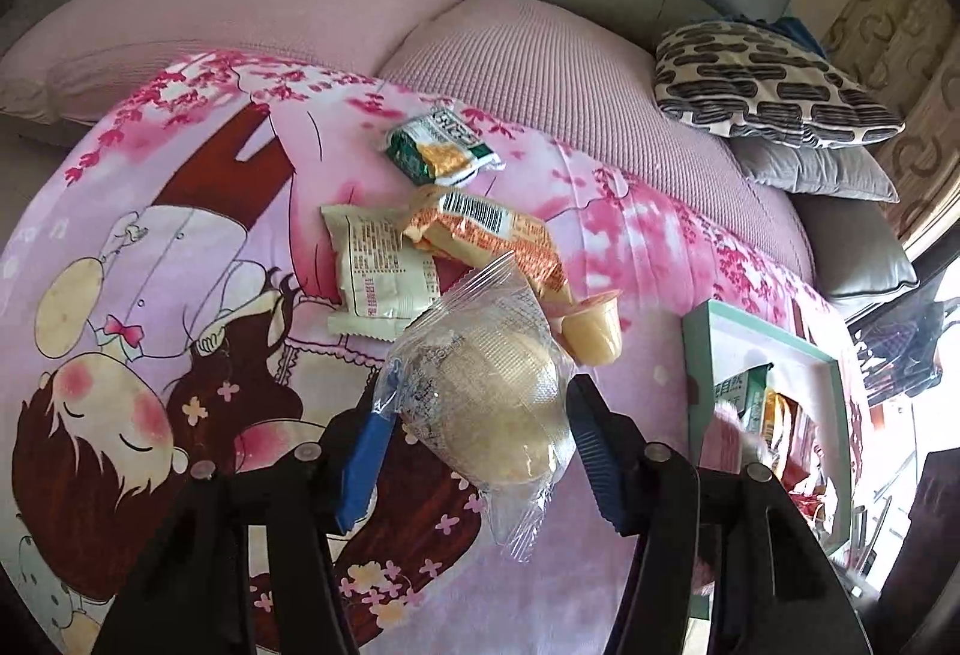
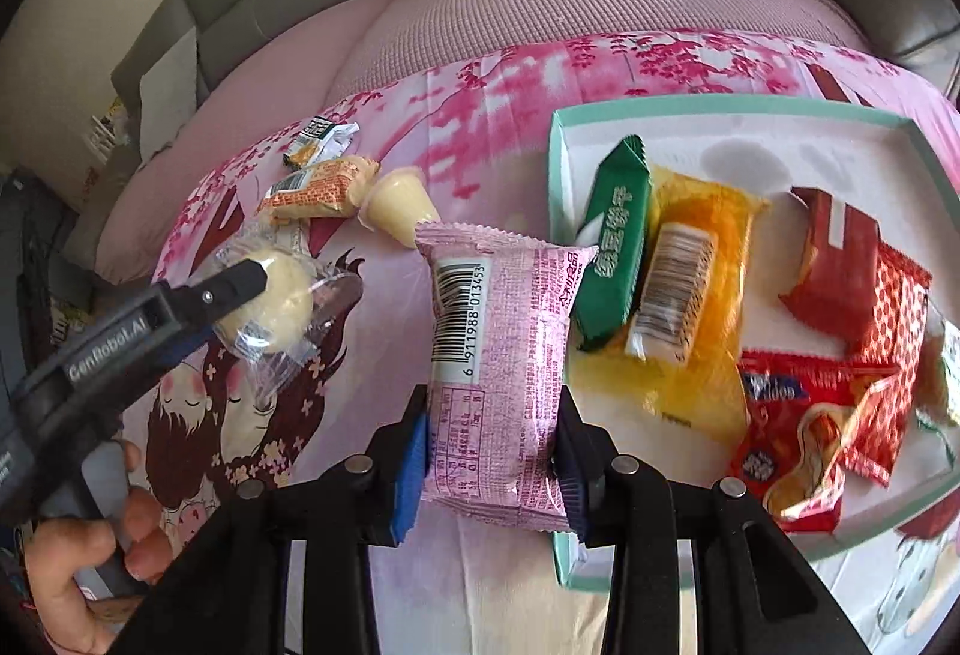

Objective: Organize snacks
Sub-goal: 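Grasp the pink bread pack with right tool while left grasps the clear bun bag, then lift and carry the pink pack with right tool while left carries the bun bag over the tray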

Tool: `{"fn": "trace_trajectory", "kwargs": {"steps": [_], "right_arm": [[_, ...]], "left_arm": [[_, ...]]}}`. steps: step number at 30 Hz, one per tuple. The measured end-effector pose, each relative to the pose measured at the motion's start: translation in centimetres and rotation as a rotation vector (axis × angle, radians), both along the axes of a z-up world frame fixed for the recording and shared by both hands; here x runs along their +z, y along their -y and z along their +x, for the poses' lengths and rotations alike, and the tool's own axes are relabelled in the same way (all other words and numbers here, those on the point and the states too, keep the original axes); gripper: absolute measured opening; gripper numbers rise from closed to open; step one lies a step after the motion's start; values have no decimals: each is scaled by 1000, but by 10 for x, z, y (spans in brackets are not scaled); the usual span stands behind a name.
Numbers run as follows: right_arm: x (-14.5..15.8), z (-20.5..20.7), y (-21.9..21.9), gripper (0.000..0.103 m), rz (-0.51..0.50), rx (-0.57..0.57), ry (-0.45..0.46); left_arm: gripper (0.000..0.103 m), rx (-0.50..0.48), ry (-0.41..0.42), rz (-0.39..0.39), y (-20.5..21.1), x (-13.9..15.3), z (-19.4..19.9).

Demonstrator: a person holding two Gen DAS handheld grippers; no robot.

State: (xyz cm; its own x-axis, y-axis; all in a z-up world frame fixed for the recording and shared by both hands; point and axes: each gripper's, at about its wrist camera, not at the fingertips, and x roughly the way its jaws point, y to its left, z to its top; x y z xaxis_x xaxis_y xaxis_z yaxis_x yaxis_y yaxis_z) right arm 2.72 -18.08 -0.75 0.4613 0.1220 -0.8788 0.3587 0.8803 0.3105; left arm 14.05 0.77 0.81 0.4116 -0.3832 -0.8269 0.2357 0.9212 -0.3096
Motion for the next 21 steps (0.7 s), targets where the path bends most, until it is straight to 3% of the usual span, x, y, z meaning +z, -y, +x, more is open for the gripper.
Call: {"fn": "trace_trajectory", "kwargs": {"steps": [11,21], "right_arm": [[29,-23,18,40,-55,-81,94],[42,-33,54,40,-77,-135,139]], "left_arm": [[60,26,71,-34,1,29,-9],[60,-21,89,-70,32,41,-26]]}}
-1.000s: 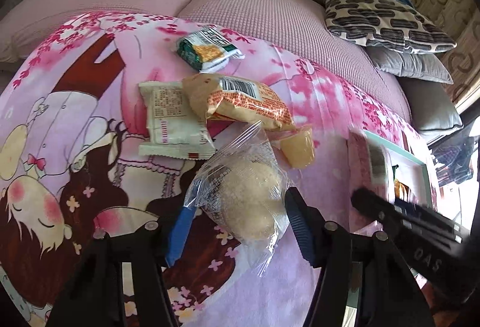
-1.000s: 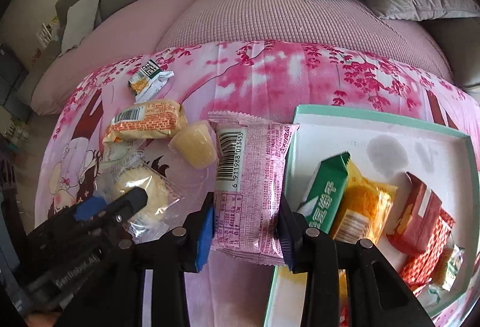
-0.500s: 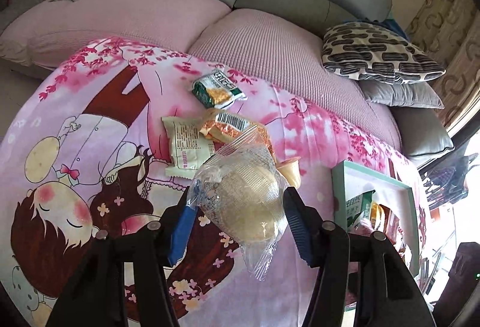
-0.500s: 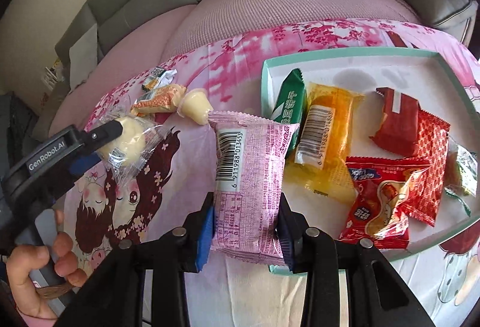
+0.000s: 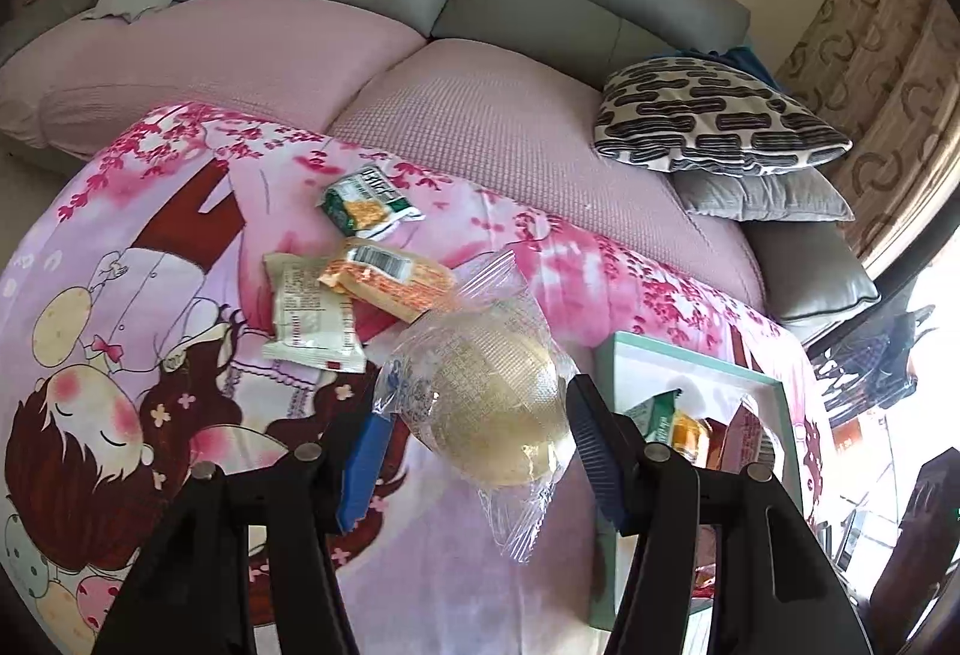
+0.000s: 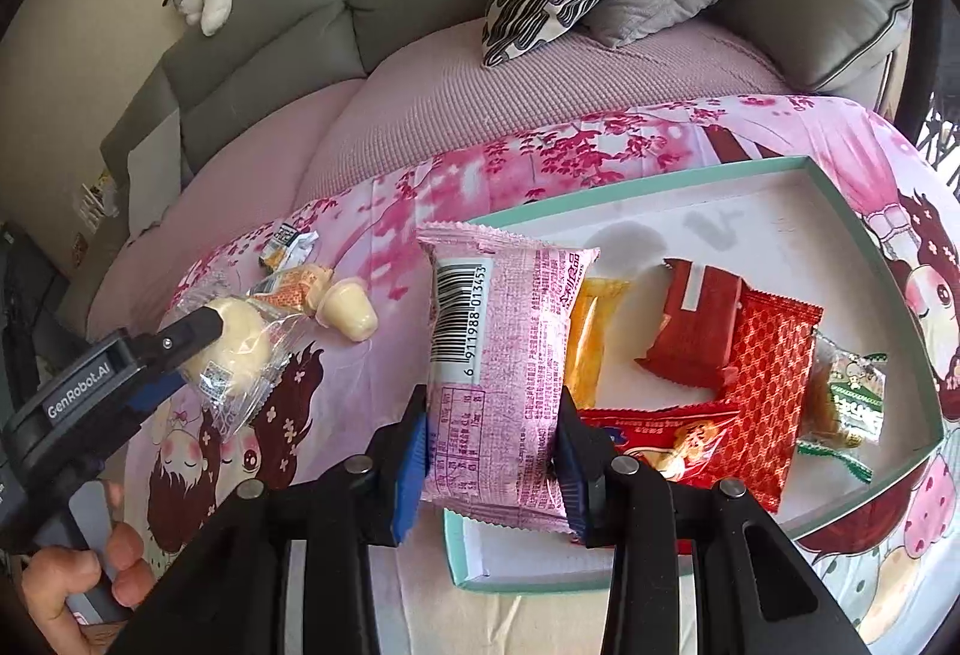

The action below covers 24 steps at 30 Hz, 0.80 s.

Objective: Organize snacks
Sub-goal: 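Lift and carry the pink pack with right tool while left carries the bun bag over the tray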

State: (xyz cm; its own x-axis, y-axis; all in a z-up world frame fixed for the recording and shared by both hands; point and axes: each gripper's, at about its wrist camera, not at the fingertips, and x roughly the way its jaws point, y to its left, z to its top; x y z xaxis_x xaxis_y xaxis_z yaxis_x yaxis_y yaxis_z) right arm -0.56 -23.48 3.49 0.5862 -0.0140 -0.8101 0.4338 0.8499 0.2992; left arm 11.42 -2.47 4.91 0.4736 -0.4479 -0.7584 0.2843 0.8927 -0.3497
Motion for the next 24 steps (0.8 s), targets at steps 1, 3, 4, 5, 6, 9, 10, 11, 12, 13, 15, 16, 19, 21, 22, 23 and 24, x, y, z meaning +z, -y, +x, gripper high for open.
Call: {"fn": "trace_trajectory", "kwargs": {"steps": [1,3,4,5,6,9,10,11,12,13,15,16,19,21,22,23,24], "right_arm": [[1,-2,5,40,-3,-10,4],[2,-7,19,40,-6,-38,10],[3,-10,28,40,-8,-57,12],[3,-14,37,40,-9,-81,13],[3,-19,47,40,-13,-107,15],[4,-34,78,40,-34,-186,22],[5,-38,87,40,-47,-210,23],[6,-43,95,40,-64,-235,23],[7,-47,102,40,-79,-256,25],[8,-50,109,40,-91,-272,27],[10,-54,116,40,-98,-286,40],[11,-55,119,40,-95,-286,50],[12,-54,122,40,-98,-269,76],[11,-50,124,40,-112,-259,80],[8,-48,125,40,-119,-257,76],[5,-46,127,40,-123,-259,71],[0,-44,129,40,-122,-263,63]], "left_arm": [[60,-7,3,4,4,1,-2],[60,-22,5,7,12,1,-5],[60,-31,4,3,16,2,-7],[60,-39,3,0,19,2,-9],[60,-46,3,-4,23,3,-10],[60,-77,7,-12,38,6,-15],[60,-89,8,-16,44,7,-17],[60,-103,8,-20,50,8,-19],[60,-117,8,-23,56,9,-21],[60,-132,10,-23,63,10,-23],[60,-170,15,-13,80,12,-27],[60,-190,17,-9,90,14,-29],[60,-237,28,-8,115,18,-32],[60,-258,33,-9,130,21,-31],[60,-269,33,-8,140,21,-30],[60,-279,31,-5,149,20,-28],[60,-287,26,2,158,18,-27]]}}
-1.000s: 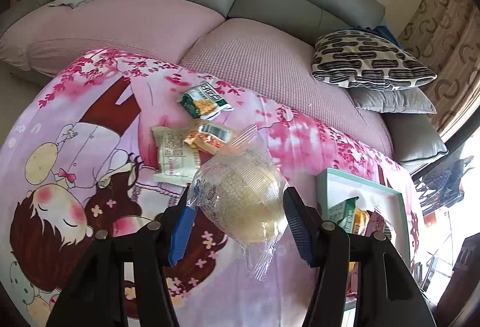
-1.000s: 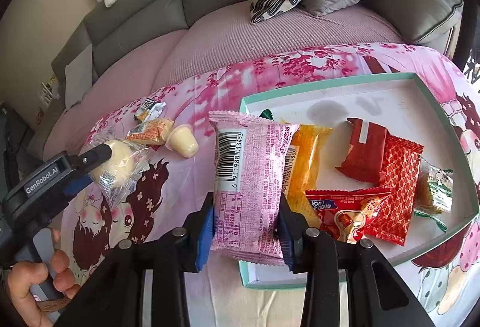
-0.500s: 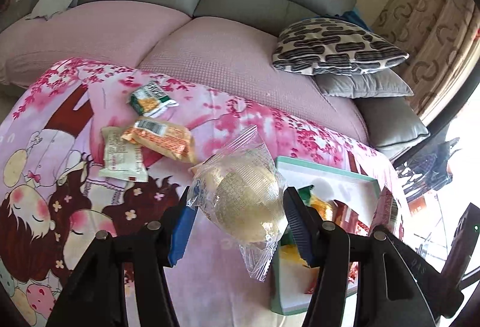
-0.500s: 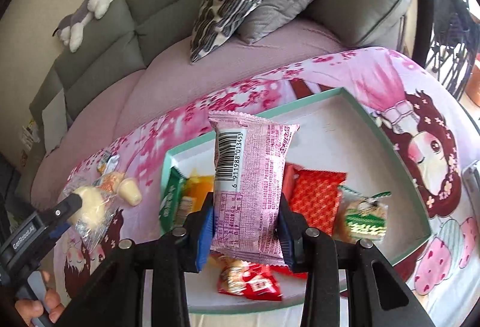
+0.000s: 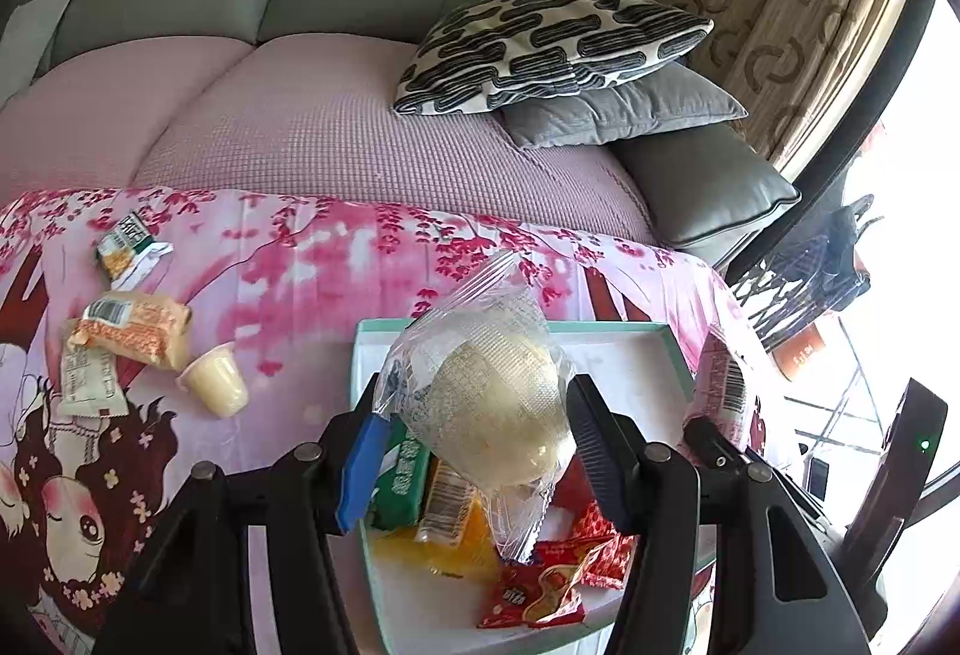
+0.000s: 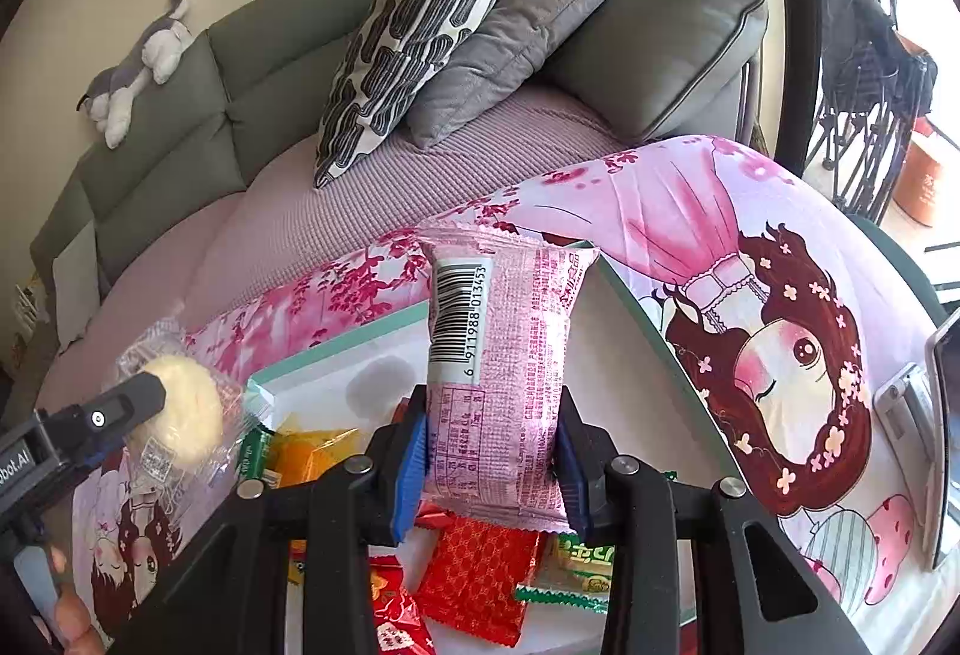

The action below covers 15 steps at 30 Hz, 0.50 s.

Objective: Organize snacks
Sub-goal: 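Lift and carry the pink pack with right tool while left carries the bun bag over the tray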

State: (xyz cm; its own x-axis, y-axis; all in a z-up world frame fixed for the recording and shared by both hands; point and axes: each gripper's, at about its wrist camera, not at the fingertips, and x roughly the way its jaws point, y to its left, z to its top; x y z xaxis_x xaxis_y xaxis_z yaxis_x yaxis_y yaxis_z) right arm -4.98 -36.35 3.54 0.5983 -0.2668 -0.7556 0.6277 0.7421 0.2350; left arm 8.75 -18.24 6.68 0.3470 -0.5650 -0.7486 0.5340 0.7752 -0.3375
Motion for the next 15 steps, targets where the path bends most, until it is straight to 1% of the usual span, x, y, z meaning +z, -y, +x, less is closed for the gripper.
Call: {"fn": "trace_trajectory", "kwargs": {"steps": [5,10,15], "right_arm": [[-23,5,13,40,35,-18,-41],[-32,5,20,40,42,-35,-74],[-38,5,24,40,58,-32,-88]], "left_arm": [[60,-28,-50,54,40,-25,8],[60,-26,-105,95,58,-51,14],[60,-16,-121,98,67,-56,20]]}}
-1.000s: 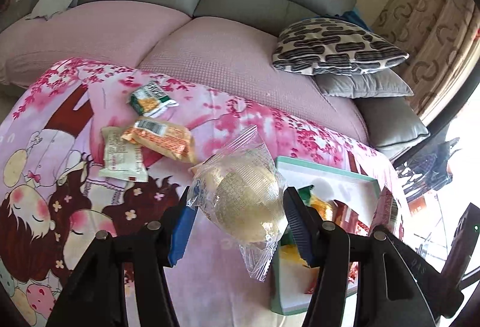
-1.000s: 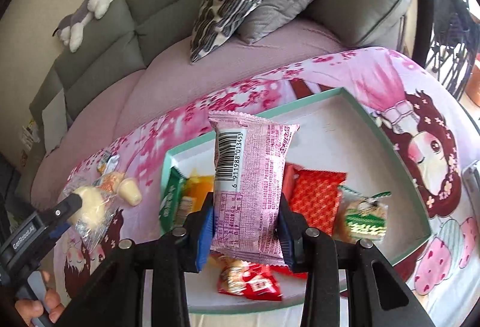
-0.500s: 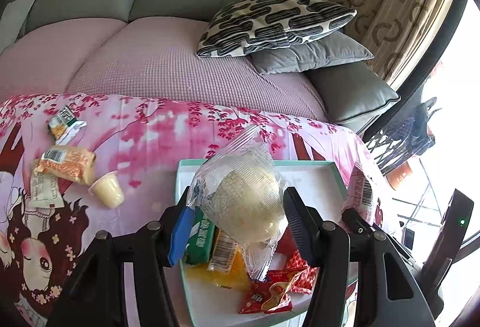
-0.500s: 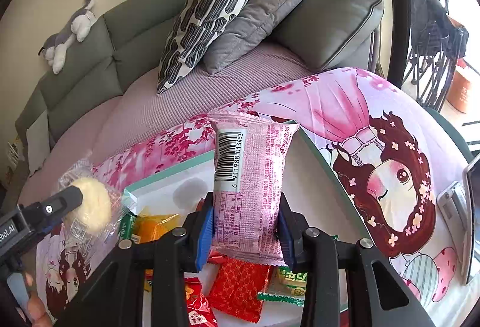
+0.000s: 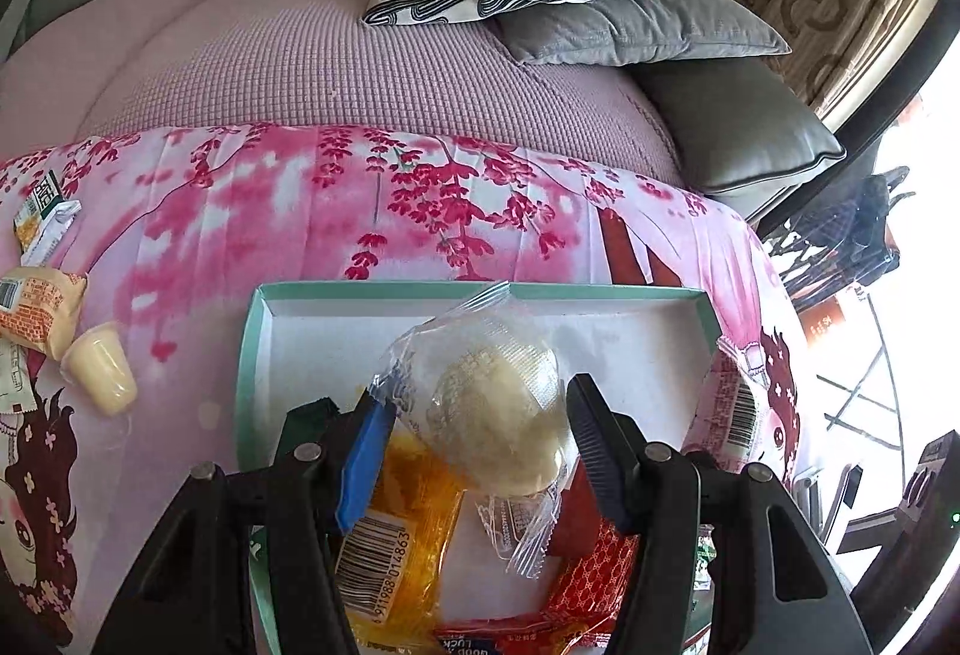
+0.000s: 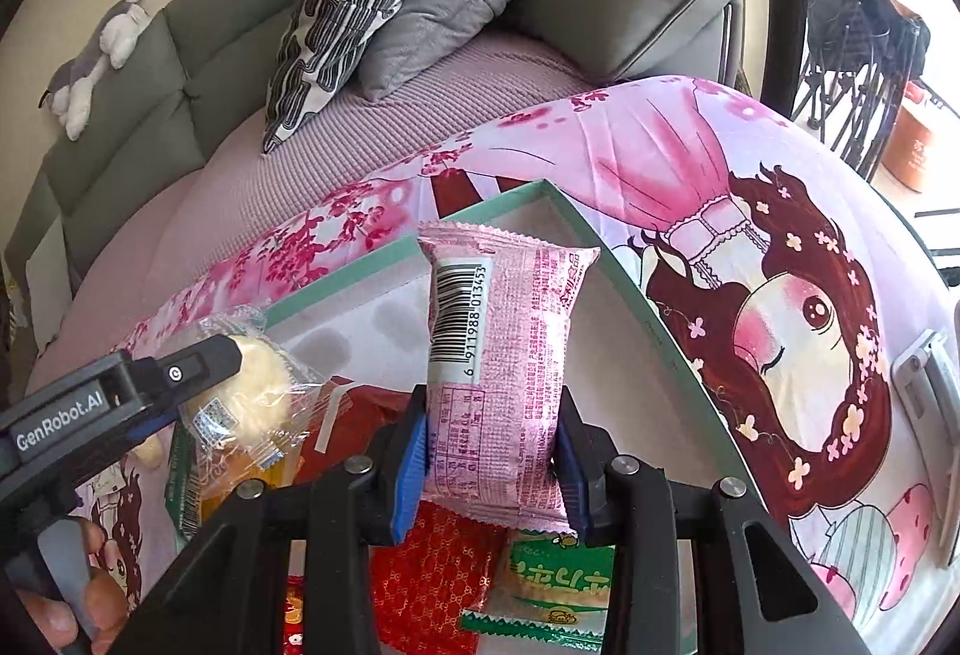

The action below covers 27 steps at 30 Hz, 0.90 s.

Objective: Organize snacks
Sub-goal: 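Lift and carry the pink pack with right tool while left carries the bun bag over the tray, then lower and release the pink pack with right tool while left releases the bun bag in the tray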

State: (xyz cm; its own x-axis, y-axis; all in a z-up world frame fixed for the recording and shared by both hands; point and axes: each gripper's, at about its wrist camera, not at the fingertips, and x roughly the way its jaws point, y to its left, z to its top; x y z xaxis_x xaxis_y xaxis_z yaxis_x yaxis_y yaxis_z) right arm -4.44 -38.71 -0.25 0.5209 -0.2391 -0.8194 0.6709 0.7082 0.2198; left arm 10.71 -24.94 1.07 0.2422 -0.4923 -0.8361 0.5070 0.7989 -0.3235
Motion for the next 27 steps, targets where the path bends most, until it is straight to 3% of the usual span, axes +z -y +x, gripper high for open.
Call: {"fn": "trace_trajectory", "kwargs": {"steps": [16,18,20,24,27], "right_arm": [[-4,4,4,43,-8,-1,-36],[-4,5,5,53,-19,-2,-47],[-3,5,4,75,-23,-2,-50],[-1,6,3,81,-28,11,-55],[2,6,0,93,-48,19,-63]], "left_arm": [[61,4,-19,8,23,-11,11],[62,5,-20,9,22,-10,10],[66,10,-13,20,21,-9,8],[76,28,4,42,11,-3,2],[78,43,24,54,0,3,-3]]}}
